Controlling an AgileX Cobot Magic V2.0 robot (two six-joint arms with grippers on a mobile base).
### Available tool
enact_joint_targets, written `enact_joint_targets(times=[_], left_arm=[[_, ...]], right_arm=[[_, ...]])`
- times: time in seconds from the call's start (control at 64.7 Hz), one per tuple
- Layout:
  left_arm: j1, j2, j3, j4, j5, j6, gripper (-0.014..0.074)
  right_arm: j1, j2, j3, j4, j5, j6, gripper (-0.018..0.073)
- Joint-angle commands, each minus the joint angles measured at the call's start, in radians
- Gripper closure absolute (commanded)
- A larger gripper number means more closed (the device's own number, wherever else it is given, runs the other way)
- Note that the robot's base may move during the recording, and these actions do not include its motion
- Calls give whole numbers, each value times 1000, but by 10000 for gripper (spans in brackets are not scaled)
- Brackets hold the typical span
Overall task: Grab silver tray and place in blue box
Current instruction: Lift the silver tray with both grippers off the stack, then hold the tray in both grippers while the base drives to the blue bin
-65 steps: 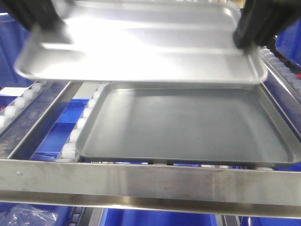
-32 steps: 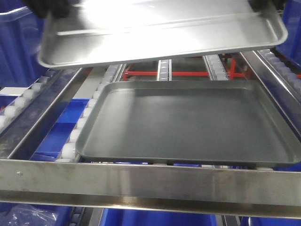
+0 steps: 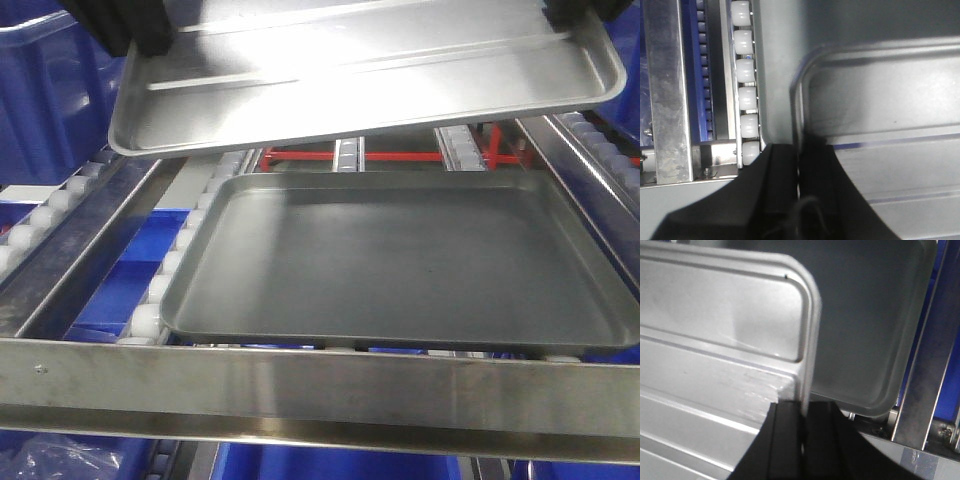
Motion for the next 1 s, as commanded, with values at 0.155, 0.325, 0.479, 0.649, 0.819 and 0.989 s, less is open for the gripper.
enact_joint_targets(times=[0.155,0.325,0.479,0.649,0.819,0.989], left_arm=[[-8,-29,-30,42,12,25,694],[-8,-29,-30,42,12,25,694],[-8,-29,-30,42,12,25,694],[-8,-29,-30,42,12,25,694],[-8,-29,-30,42,12,25,694],[-8,-29,-30,42,12,25,695]], right_arm=[[-9,-24,-41,-50,-38,-4,502],[-9,-24,-41,-50,-38,-4,502],[-9,-24,-41,-50,-38,-4,502],[-9,-24,-41,-50,-38,-4,502],[-9,-24,-41,-50,-38,-4,502],[-9,-24,-41,-50,-38,-4,502]])
